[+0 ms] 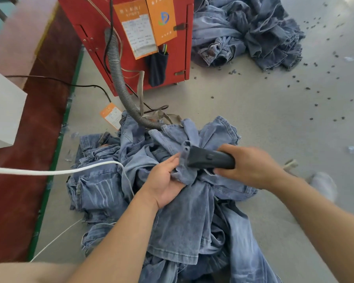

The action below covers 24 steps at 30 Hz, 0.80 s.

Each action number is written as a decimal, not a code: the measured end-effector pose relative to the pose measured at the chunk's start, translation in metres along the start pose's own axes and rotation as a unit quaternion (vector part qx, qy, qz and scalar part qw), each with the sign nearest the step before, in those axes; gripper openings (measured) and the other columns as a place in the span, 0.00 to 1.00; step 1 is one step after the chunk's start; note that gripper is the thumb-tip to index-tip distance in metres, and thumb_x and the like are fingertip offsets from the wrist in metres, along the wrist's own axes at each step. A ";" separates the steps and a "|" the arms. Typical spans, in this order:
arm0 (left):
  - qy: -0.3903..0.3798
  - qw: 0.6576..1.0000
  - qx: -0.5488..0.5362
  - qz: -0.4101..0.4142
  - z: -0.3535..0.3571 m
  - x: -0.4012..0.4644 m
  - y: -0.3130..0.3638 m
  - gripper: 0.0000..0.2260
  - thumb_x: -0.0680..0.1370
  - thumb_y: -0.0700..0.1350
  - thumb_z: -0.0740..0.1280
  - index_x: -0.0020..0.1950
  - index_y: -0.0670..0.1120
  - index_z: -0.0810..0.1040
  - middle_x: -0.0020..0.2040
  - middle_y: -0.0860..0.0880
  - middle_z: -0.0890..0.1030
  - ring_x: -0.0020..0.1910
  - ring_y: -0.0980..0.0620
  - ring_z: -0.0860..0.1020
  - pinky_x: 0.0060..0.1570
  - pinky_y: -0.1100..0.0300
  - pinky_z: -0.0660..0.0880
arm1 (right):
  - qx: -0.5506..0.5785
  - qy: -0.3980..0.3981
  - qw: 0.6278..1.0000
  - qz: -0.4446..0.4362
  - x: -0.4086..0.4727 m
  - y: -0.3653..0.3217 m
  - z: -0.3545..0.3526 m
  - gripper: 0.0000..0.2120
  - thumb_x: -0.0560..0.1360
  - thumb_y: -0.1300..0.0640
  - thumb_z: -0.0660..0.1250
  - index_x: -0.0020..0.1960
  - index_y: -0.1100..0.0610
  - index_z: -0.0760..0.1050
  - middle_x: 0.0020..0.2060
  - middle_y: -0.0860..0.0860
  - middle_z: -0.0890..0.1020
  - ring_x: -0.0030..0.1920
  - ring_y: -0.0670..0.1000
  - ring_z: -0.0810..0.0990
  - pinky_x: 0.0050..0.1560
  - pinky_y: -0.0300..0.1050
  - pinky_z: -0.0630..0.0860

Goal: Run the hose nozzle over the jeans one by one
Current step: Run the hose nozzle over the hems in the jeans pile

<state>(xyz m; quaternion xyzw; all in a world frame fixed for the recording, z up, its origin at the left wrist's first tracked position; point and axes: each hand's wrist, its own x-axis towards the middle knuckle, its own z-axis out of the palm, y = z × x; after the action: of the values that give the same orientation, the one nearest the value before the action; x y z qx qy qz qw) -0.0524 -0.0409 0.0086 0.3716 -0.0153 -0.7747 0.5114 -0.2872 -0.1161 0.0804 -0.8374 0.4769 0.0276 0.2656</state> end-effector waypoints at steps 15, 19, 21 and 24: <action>0.346 0.874 0.321 0.115 0.080 -0.023 -0.036 0.20 0.71 0.59 0.67 0.59 0.49 0.73 0.52 0.51 0.78 0.45 0.49 0.77 0.36 0.57 0.71 | 0.106 0.079 0.986 0.097 -0.014 0.062 -0.021 0.11 0.73 0.41 0.76 0.49 0.36 0.75 0.36 0.43 0.82 0.36 0.47 0.81 0.37 0.47 0.77; 0.378 0.923 0.073 -0.022 0.101 0.030 -0.016 0.43 0.68 0.76 0.66 0.71 0.45 0.73 0.65 0.45 0.79 0.60 0.41 0.79 0.56 0.46 0.78 | 0.097 0.050 0.991 0.077 -0.019 0.056 -0.015 0.13 0.72 0.38 0.73 0.53 0.35 0.74 0.37 0.41 0.82 0.36 0.46 0.81 0.39 0.51 0.80; 0.393 0.919 0.034 0.000 0.091 0.049 0.005 0.30 0.80 0.64 0.63 0.73 0.43 0.73 0.68 0.42 0.78 0.64 0.39 0.79 0.56 0.49 0.78 | 0.092 0.042 0.993 0.062 -0.022 0.054 -0.014 0.13 0.72 0.38 0.74 0.54 0.34 0.74 0.38 0.41 0.83 0.37 0.46 0.82 0.40 0.53 0.81; 0.414 0.910 -0.017 0.008 0.074 0.045 0.009 0.15 0.84 0.44 0.61 0.70 0.43 0.75 0.67 0.42 0.79 0.60 0.42 0.81 0.43 0.56 0.79 | 0.092 0.034 0.994 0.042 -0.024 0.057 -0.017 0.13 0.73 0.40 0.75 0.54 0.35 0.74 0.38 0.42 0.82 0.37 0.45 0.81 0.41 0.54 0.81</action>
<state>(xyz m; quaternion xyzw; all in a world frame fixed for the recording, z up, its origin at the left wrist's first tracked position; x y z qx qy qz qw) -0.0986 -0.1079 0.0400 0.6502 0.2078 -0.5472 0.4844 -0.3506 -0.1279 0.0780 -0.7893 0.5207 -0.0336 0.3237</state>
